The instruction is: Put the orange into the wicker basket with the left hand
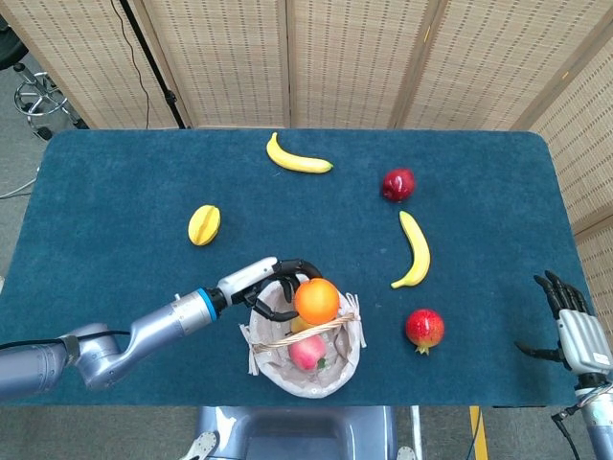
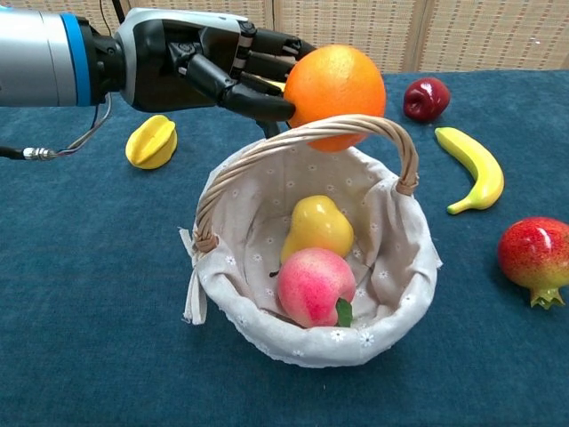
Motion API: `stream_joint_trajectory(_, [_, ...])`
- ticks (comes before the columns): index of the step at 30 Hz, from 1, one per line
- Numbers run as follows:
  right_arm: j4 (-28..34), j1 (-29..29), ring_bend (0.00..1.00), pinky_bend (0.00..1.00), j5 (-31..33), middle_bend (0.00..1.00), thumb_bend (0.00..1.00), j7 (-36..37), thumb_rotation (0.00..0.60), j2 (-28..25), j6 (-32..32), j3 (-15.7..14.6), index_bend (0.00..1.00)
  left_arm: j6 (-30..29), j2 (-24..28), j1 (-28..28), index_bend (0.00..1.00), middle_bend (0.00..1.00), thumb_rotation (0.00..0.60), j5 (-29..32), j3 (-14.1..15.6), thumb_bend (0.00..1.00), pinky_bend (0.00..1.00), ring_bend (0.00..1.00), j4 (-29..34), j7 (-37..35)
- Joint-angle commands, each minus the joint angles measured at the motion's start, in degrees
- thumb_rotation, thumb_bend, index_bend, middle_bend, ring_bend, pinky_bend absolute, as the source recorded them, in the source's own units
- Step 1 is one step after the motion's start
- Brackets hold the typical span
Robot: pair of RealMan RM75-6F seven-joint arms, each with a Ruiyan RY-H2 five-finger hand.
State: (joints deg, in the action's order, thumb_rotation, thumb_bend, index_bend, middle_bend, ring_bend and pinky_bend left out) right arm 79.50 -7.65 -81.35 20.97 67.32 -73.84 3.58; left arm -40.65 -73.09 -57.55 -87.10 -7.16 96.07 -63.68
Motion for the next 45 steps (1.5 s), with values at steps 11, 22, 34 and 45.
stream_joint_trajectory(11, [0.34, -0.05, 0.0, 0.0, -0.2, 0.0, 0.0, -0.44, 0.6, 0.08, 0.03, -0.05, 0.02, 1.05, 4.08, -1.56, 0.13, 0.06, 0.6, -3.37, 2.45, 0.13, 0.18, 0.06, -0.94, -0.37])
stream_joint_trajectory(22, [-0.38, 0.13, 0.0, 0.0, 1.32, 0.0, 0.0, -5.94, 0.6, 1.21, -0.7, 0.63, 0.02, -18.47, 2.24, 10.77, 0.13, 0.06, 0.6, 9.19, 0.82, 0.13, 0.16, 0.06, -6.03, 47.25])
stream_joint_trajectory(34, [-0.43, 0.36, 0.0, 0.0, 0.75, 0.0, 0.0, -6.79, 0.6, 1.34, -2.01, 0.9, 0.02, -36.23, 7.36, 27.56, 0.14, 0.06, 0.6, 15.34, 4.13, 0.13, 0.16, 0.07, -5.03, 61.62])
stream_joint_trajectory(45, [-1.06, 0.86, 0.0, 0.0, -0.71, 0.0, 0.0, -7.91, 0.6, 2.41, -5.48, 1.5, 0.05, -48.14, 5.66, 39.92, 0.15, 0.06, 0.6, 13.5, 7.55, 0.13, 0.16, 0.08, -6.22, 63.93])
